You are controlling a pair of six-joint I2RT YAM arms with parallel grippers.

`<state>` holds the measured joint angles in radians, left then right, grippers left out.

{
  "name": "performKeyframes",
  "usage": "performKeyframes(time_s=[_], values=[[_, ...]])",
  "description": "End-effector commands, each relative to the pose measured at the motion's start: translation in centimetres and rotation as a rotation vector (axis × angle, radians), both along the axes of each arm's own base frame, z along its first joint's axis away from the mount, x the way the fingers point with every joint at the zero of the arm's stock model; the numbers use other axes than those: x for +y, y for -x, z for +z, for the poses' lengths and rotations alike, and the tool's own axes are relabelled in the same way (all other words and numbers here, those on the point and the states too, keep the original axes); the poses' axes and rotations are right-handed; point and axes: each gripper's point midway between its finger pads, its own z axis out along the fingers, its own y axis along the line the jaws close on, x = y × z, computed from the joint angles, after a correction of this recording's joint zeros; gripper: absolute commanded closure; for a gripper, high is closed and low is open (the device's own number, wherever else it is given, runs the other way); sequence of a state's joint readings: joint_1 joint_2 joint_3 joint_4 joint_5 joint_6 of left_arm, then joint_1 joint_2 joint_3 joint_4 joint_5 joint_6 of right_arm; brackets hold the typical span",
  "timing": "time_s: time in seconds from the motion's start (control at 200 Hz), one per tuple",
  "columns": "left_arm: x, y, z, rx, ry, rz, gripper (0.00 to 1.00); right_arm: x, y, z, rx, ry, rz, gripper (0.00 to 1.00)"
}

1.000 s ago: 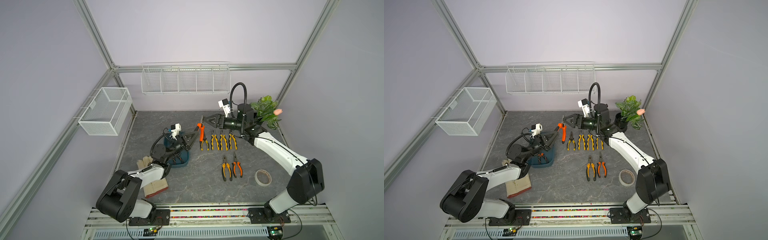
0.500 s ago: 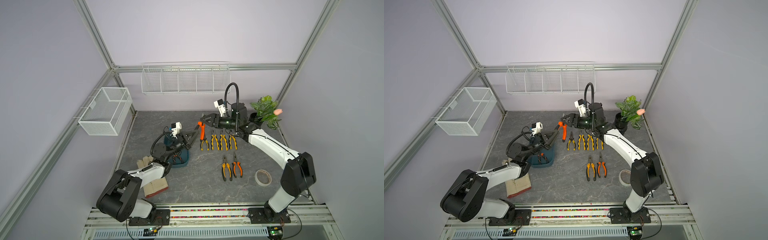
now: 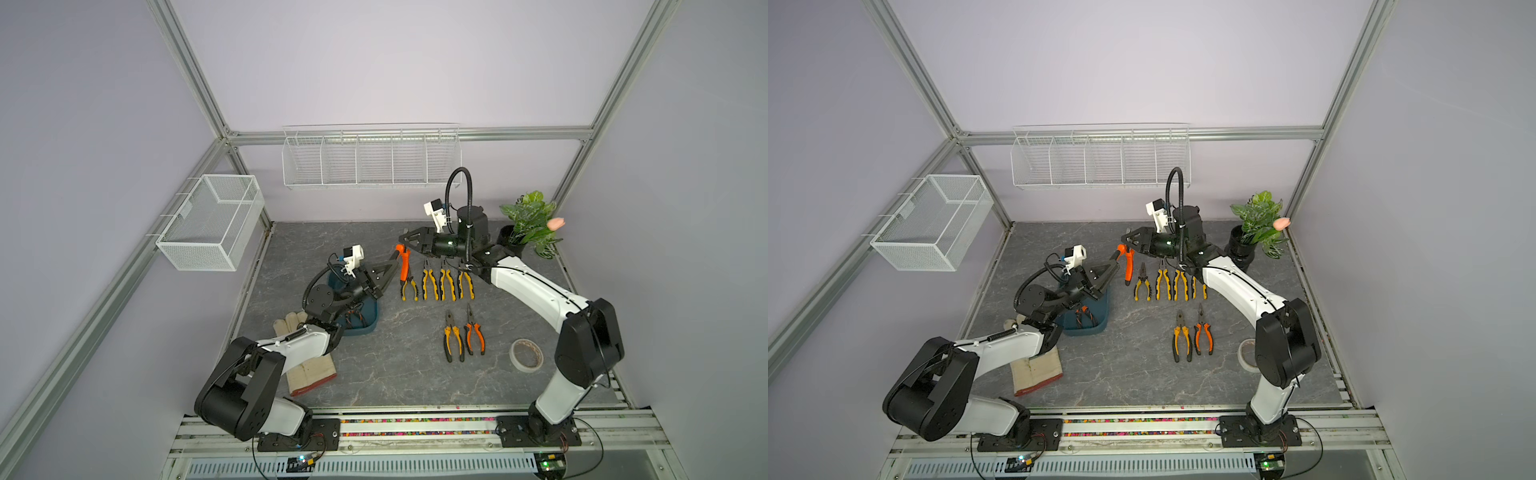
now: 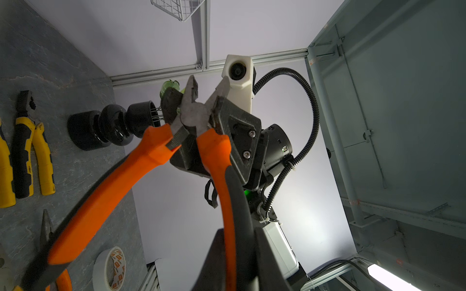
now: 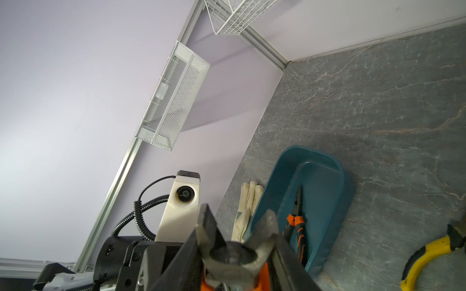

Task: Take the pliers out of the storage box
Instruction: Pick up the pliers from the storage box.

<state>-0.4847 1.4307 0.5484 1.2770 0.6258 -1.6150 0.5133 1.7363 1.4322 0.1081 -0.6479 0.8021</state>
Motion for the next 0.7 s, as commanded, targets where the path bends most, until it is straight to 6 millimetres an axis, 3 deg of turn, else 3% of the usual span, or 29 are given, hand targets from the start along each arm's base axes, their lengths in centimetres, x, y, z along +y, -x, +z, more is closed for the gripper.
performKeyframes(time_s=[0.0,0.065,0.2,0.43,0.605,0.695], values=[[0.0,0.9,3.8,-0.117,0.068,-0.028,1.00,0.3,0.0,0.4,0.006,-0.029,-0.002,0.61],[0.0,0.8,3.6,-0.115,0.060,-0.024,1.00,0.3,0.1,0.5,0.020,-0.032,-0.004,0.70],[-0.1,0.5,3.1,-0.106,0.034,-0.011,1.00,0.1,0.3,0.2,0.050,-0.026,-0.020,0.73],[-0.2,0.5,3.0,-0.108,0.020,-0.010,1.00,-0.6,0.6,-0.6,0.090,0.007,-0.064,0.93],[-0.4,0.6,2.8,-0.100,-0.003,-0.018,1.00,-1.1,0.8,-0.8,0.084,0.042,-0.092,0.93],[-0.3,0.7,2.4,-0.092,-0.028,-0.011,0.82,-1.4,0.9,-0.5,0.072,0.072,-0.102,0.93]])
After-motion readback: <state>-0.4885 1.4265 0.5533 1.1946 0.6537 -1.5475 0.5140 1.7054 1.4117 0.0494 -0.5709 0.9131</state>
